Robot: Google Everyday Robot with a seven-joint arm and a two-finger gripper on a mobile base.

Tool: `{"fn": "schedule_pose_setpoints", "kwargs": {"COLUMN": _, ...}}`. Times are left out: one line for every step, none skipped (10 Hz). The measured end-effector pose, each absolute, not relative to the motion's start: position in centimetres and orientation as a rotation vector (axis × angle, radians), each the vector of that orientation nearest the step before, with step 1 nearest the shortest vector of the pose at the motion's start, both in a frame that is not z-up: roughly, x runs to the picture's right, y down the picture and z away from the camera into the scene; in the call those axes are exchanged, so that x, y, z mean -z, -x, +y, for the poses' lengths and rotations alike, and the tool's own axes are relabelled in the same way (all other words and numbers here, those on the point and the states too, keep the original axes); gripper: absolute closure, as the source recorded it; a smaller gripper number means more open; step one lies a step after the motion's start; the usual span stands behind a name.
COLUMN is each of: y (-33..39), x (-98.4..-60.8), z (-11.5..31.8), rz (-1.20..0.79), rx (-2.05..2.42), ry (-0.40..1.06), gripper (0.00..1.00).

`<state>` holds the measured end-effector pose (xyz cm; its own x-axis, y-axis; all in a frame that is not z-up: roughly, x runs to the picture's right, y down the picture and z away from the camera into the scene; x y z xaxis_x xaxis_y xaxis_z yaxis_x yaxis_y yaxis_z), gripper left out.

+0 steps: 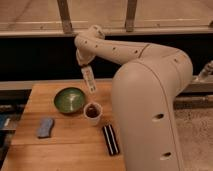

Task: Stand the bottle upright

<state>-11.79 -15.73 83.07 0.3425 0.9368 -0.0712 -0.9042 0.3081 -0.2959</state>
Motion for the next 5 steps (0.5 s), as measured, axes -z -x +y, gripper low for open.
{"fn": "schedule_pose_setpoints", "kwargs": {"y": 10.9, "x": -83.4, "z": -15.9, "rz": -0.125, "rx": -1.239, "ry": 0.299, "gripper": 1.0}}
{"fn": "schedule_pose_setpoints", "kwargs": {"y": 9.9, "x": -83.8, "z": -15.9, "rz": -0.132, "rx": -1.264, "ry": 0.295, "gripper": 1.0}}
{"fn": "schedule_pose_setpoints", "kwargs": {"y": 9.5, "x": -84.0, "z": -15.9, "rz": -0.141, "rx": -1.283, "ry": 0.294, "gripper": 1.0}}
{"fn": "schedule_pose_setpoints", "kwargs": {"y": 8.6, "x": -84.6, "z": -15.6, "rz": -0.152, "rx": -1.318, "ry": 0.293, "gripper": 1.0}}
{"fn": "schedule_pose_setpoints", "kwargs": {"y": 7.7, "x": -85.0, "z": -15.5, "rz": -0.157, "rx": -1.337, "ry": 0.286, "gripper": 1.0}}
